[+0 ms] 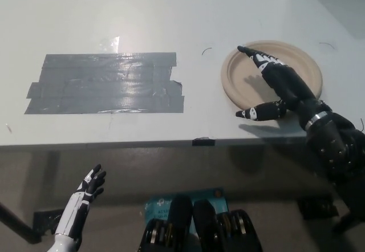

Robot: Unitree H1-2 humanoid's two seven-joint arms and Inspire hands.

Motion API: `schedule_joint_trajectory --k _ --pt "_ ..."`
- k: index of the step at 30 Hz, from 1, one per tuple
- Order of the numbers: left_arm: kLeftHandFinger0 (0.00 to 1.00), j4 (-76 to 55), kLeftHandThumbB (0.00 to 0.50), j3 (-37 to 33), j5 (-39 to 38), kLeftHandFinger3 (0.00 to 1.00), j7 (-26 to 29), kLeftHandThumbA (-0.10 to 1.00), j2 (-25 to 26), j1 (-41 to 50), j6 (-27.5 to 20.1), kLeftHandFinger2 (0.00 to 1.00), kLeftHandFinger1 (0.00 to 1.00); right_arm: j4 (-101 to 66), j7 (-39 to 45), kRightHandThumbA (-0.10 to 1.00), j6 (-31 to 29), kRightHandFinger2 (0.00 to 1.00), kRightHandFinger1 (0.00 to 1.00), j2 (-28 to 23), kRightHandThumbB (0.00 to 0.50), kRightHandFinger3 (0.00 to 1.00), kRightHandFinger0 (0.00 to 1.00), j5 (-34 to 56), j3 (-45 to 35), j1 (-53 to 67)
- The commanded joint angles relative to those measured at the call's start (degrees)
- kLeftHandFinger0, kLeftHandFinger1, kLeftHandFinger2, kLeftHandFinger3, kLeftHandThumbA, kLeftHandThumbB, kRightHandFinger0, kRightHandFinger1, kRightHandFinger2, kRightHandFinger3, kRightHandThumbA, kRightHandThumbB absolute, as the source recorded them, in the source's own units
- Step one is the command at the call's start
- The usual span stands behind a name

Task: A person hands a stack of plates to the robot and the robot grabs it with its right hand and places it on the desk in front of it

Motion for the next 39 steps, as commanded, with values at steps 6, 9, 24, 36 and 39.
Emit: schedule_joint_trajectory --k 6,9,24,36,39 --pt "1.00 -2.21 0.194 -0.19 0.06 1.00 -0.75 1.00 0.87 -5.01 -0.71 1.00 1.00 -48.99 4.82 1.00 11.66 1.00 1.00 -10.23 0.500 1.00 1.00 51.89 -22.44 -7.95" --pt "1.00 -2.24 0.193 -0.26 0.07 1.00 -0.79 1.00 0.85 -4.95 -0.78 1.00 1.00 -51.80 3.18 1.00 10.53 1.00 1.00 -10.85 0.500 1.00 1.00 52.21 -22.63 -6.20" --pt "1.00 -2.02 0.211 -0.18 -0.37 1.00 -0.28 1.00 -0.16 -3.33 -2.48 1.00 1.00 -61.74 -2.44 0.98 2.95 1.00 1.00 -4.04 0.486 1.00 1.00 46.99 -18.17 23.92" --pt "1.00 -2.71 0.218 0.21 -1.27 1.00 0.00 1.00 -0.90 -1.72 -2.72 1.00 1.00 -36.83 3.80 1.00 -5.49 1.00 1.00 5.36 0.357 1.00 1.00 39.05 -17.77 36.11" --pt "1.00 -2.44 0.203 0.15 -0.93 1.00 0.20 1.00 -0.99 -1.16 -3.83 1.00 1.00 -30.74 3.54 1.00 -6.04 1.00 1.00 7.83 0.293 1.00 1.00 37.17 -17.57 36.90"
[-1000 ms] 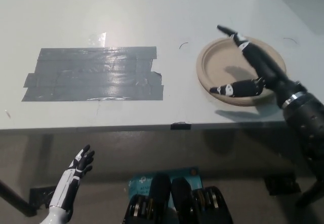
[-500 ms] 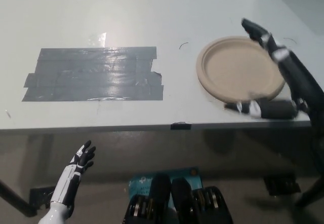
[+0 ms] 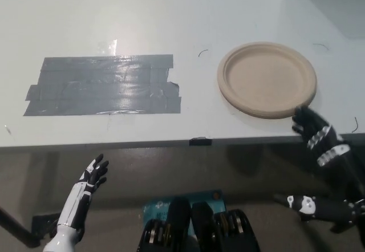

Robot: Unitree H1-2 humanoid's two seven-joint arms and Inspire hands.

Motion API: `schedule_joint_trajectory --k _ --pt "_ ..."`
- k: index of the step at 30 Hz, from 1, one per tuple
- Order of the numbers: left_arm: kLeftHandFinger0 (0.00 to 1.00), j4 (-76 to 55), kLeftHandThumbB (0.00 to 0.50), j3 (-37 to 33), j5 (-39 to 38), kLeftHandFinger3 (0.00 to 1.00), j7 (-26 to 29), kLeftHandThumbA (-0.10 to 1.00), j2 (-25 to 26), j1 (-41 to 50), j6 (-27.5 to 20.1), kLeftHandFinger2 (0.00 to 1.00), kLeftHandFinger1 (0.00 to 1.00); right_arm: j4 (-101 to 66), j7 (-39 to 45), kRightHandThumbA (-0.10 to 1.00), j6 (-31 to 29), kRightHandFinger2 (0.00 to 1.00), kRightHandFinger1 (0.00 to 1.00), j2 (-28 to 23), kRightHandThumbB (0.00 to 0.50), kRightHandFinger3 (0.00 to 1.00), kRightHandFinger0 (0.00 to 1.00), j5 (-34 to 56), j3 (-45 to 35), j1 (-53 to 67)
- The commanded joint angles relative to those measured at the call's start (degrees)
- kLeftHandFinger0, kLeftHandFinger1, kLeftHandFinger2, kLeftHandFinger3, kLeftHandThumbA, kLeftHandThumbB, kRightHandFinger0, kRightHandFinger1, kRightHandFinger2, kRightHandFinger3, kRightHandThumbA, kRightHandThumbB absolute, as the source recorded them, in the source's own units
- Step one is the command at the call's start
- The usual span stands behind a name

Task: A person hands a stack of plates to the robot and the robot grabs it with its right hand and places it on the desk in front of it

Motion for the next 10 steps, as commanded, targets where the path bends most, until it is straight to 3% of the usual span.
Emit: schedule_joint_trajectory --k 1,5,10 --pt "1.00 -1.95 0.204 0.14 -0.66 1.00 0.18 1.00 -0.46 0.76 -3.29 1.00 1.00 7.31 1.01 1.00 -5.62 1.00 1.00 3.41 0.286 1.00 1.00 0.65 -0.81 0.39" --pt "1.00 -1.98 0.217 0.13 -0.51 1.00 0.08 1.00 -0.27 0.99 -4.08 1.00 1.00 12.07 1.30 1.00 -7.44 1.00 1.00 5.27 0.207 1.00 1.00 -0.25 -1.08 0.43" --pt "1.00 -1.68 0.255 0.21 -0.51 1.00 0.01 1.00 -0.08 0.71 -4.07 1.00 1.00 14.54 1.45 1.00 -7.36 1.00 1.00 5.55 0.199 1.00 1.00 -0.56 -1.73 0.26"
